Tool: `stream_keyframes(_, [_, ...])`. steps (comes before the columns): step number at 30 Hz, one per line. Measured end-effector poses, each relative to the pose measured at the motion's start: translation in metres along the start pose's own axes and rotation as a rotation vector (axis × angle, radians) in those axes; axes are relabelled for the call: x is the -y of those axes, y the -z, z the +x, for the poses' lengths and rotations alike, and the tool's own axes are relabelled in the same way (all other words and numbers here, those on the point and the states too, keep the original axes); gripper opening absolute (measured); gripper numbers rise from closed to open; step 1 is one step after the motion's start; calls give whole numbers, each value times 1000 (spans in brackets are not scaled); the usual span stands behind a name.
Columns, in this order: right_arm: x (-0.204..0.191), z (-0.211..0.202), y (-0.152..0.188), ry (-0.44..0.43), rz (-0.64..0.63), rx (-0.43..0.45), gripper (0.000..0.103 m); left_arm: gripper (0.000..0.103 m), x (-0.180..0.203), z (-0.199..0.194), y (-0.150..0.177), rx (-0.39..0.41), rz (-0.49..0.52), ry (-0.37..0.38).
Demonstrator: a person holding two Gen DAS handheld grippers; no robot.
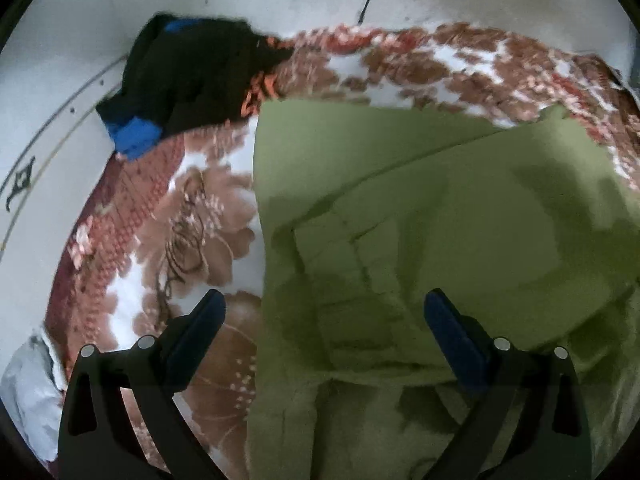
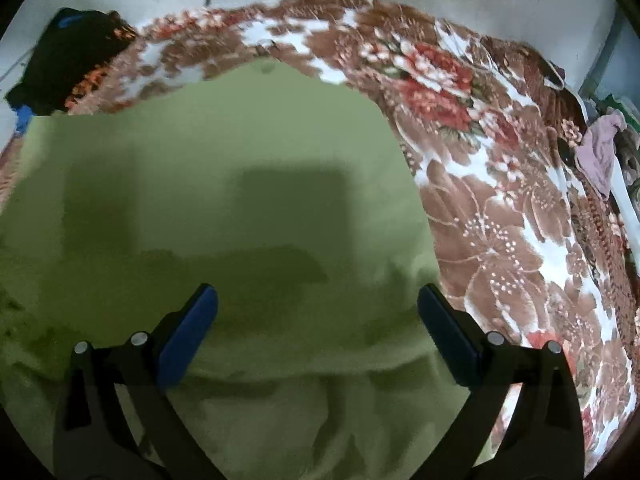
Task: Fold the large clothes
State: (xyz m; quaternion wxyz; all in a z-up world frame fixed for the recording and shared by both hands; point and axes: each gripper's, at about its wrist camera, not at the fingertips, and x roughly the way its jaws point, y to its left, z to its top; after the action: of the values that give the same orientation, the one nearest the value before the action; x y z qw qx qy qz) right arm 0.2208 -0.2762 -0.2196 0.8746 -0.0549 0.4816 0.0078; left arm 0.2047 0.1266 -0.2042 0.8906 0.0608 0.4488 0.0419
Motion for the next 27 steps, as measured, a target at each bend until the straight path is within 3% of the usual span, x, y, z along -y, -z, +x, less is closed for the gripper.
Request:
stream_keyframes(4, [-3, -35, 13, -43, -12, 16, 98, 98, 7, -33, 9, 27, 37, 14])
stream_keyframes(8, [1, -60, 35, -64, -16, 5, 98, 98, 6, -60, 34, 4, 48, 39])
stream_keyframes(10, [3, -70, 53, -43, -41, -11, 98, 98, -6, -66, 53, -62, -17, 89])
stream_keyframes(13, [12, -83, 84, -39, -37, -90, 98, 98, -24, -75, 86, -158, -56, 102])
stream_keyframes(22, [64, -123, 191, 22, -2, -261, 98, 98, -77, -105, 192, -359, -117, 87])
stream_keyframes(27, [100, -134, 257, 67, 8, -368, 98, 98, -96, -120, 246, -460, -98, 70])
